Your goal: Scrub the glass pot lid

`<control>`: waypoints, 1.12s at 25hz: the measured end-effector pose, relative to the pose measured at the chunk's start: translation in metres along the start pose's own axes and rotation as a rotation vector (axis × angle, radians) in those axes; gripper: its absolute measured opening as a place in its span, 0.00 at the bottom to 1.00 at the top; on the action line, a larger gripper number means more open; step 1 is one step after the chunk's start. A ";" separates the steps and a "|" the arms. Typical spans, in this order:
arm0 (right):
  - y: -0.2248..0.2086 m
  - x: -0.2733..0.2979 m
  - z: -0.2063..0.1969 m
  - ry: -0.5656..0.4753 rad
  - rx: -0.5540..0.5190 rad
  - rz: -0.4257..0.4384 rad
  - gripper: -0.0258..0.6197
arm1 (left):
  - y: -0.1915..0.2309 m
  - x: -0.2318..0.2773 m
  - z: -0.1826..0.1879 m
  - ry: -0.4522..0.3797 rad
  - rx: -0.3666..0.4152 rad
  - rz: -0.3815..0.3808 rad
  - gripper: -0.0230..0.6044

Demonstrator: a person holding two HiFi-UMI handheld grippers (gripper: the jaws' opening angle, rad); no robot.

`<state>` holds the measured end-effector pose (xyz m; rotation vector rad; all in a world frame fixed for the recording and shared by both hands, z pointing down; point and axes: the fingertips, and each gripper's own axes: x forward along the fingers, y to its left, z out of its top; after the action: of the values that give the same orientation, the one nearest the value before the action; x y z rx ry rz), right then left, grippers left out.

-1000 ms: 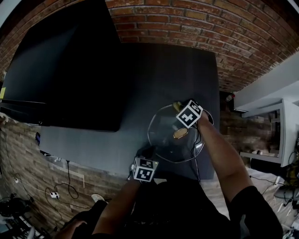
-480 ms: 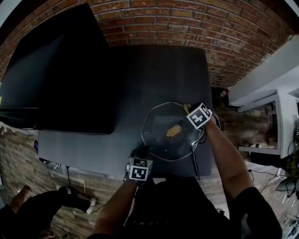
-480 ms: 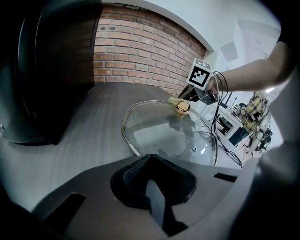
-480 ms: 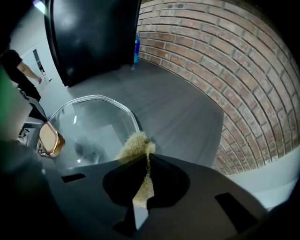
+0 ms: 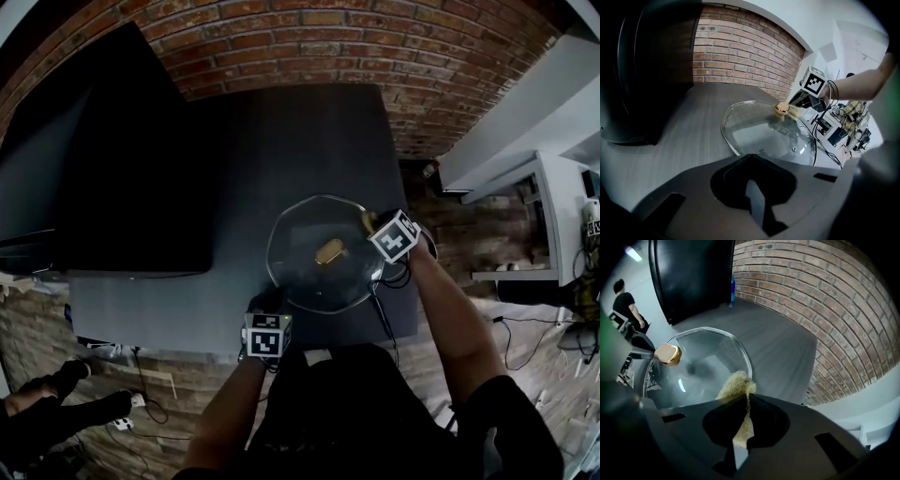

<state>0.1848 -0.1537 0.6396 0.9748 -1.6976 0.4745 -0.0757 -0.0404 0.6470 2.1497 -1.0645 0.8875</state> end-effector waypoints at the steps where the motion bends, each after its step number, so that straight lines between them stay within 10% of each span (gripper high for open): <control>1: 0.002 -0.002 -0.005 -0.001 0.004 0.001 0.08 | 0.000 0.000 0.000 0.001 -0.001 -0.001 0.09; 28: 0.084 -0.041 -0.073 -0.022 0.140 -0.027 0.08 | 0.000 0.000 0.001 0.025 0.105 -0.093 0.09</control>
<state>0.1660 -0.0368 0.6399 1.1062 -1.6861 0.5730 -0.0754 -0.0411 0.6463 2.2482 -0.9165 0.9436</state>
